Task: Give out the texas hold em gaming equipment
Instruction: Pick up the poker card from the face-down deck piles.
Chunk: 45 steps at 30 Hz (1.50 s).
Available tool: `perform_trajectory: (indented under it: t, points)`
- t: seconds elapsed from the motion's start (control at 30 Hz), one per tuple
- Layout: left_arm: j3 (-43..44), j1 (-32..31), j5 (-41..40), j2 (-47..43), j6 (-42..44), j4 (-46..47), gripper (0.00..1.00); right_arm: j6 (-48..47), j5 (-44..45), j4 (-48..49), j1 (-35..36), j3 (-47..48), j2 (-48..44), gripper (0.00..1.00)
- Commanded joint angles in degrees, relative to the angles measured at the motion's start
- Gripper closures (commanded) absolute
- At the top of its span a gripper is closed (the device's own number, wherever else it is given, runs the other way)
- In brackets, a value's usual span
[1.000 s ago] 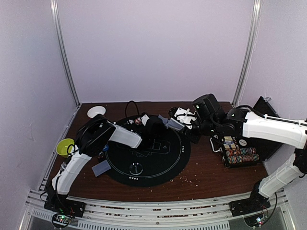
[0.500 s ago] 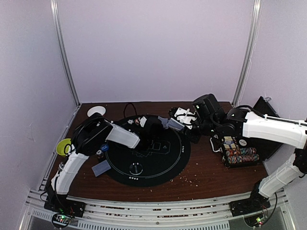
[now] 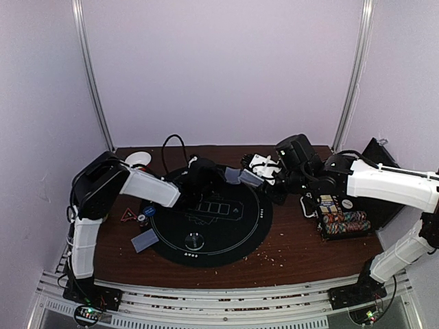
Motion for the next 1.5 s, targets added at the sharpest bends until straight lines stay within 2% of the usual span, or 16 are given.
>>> perform_trajectory:
  t: [0.0,0.1,0.2,0.27,0.33,0.47,0.53,0.6,0.77,0.93,1.27,1.4,1.47]
  points:
    - [-6.4,1.6,4.7,-10.1,10.2,6.4,0.59,-1.4,0.5,0.2,-0.4,0.6,-0.8,0.53]
    - [-9.1,4.2,12.8,-16.7,17.9,5.5,0.46,-2.3,0.0,-0.1,-0.5,1.3,-0.4,0.53]
    - [-10.5,8.2,29.9,-21.5,24.9,3.7,0.31,-3.3,-2.0,-0.2,-0.4,1.9,-0.1,0.53]
    - [-10.2,10.4,42.7,-23.0,28.8,2.2,0.27,-4.0,-3.2,0.1,-0.3,2.4,0.3,0.53]
    - [-9.1,10.9,52.0,-24.7,34.1,-2.7,0.24,-4.7,-4.0,0.3,-0.2,3.0,1.0,0.53]
    - [-7.7,10.8,64.9,-28.1,44.6,-12.7,0.16,-5.6,-4.4,0.3,0.3,5.2,3.3,0.53]
    - [-7.5,10.7,70.2,-29.1,47.2,-15.2,0.03,-6.0,-4.7,0.0,0.9,6.2,4.8,0.53]
    - [-7.3,10.6,74.1,-29.4,48.3,-16.6,0.02,-6.3,-5.2,0.3,1.5,7.1,6.0,0.53]
    - [-7.8,10.6,74.8,-30.2,52.4,-19.9,0.04,-6.6,-5.5,0.9,3.0,8.9,8.2,0.53]
    - [-5.8,10.6,69.5,-28.7,56.4,-26.4,0.16,-7.1,-5.5,1.1,4.3,10.4,9.7,0.53]
    - [-8.3,10.4,67.8,-27.6,50.0,-18.5,0.37,-7.8,-5.4,1.9,5.6,11.5,11.4,0.53]
    - [-8.6,10.4,67.7,-27.9,52.1,-19.6,0.38,-7.8,-5.2,2.3,5.5,11.3,11.1,0.53]
    - [-8.6,10.4,67.8,-28.0,54.1,-20.9,0.36,-8.0,-5.1,2.5,5.6,11.0,11.0,0.53]
